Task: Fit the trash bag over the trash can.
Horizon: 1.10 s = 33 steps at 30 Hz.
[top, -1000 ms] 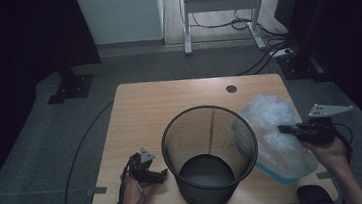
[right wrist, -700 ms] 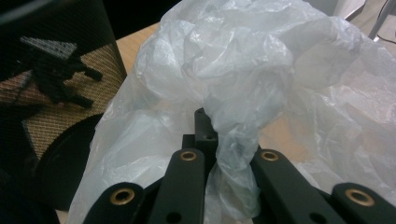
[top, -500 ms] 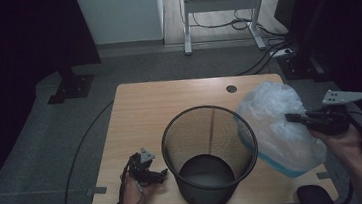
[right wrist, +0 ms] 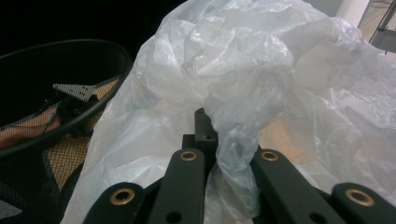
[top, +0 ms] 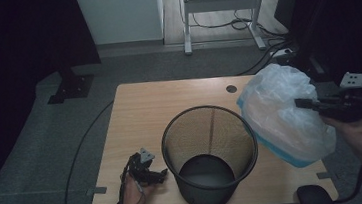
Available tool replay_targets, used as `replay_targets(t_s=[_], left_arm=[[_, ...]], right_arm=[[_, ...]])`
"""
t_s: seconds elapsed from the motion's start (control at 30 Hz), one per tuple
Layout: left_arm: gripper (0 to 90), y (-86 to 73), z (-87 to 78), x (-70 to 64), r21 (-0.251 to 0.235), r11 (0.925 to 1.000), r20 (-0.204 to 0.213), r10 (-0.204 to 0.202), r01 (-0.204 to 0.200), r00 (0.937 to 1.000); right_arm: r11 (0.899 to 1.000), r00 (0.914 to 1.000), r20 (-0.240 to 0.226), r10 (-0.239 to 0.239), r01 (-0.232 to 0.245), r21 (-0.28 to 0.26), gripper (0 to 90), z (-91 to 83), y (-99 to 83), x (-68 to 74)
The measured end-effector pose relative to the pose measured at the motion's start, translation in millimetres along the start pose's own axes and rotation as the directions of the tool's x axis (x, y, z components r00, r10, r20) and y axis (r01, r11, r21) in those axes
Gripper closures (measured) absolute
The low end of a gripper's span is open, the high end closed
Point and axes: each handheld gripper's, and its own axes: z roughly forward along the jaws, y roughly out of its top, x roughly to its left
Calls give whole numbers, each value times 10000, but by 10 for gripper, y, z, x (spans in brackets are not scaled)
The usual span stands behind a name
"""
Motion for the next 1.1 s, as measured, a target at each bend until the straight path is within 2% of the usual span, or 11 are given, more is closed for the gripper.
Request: replay_targets(t_s=[0.37,0.67,0.87,1.1], left_arm=[[3,0,0,0,0,10000,1,-2,2,10000],[3,0,0,0,1,10000,0,0,0,10000],[3,0,0,0,-2,10000,-1,-3,3,10000],[3,0,0,0,0,10000,-3,4,-4,10000]], right_arm=[[9991,9995,-11,-317,317,-269,857,-137,311,93],[9972,9971,-466,-602,580,-473,857,-188,503,224],[9957,9905,-1082,-843,796,-476,857,-81,571,383],[9927,9748,-1883,-1192,1140,-382,857,158,628,610]])
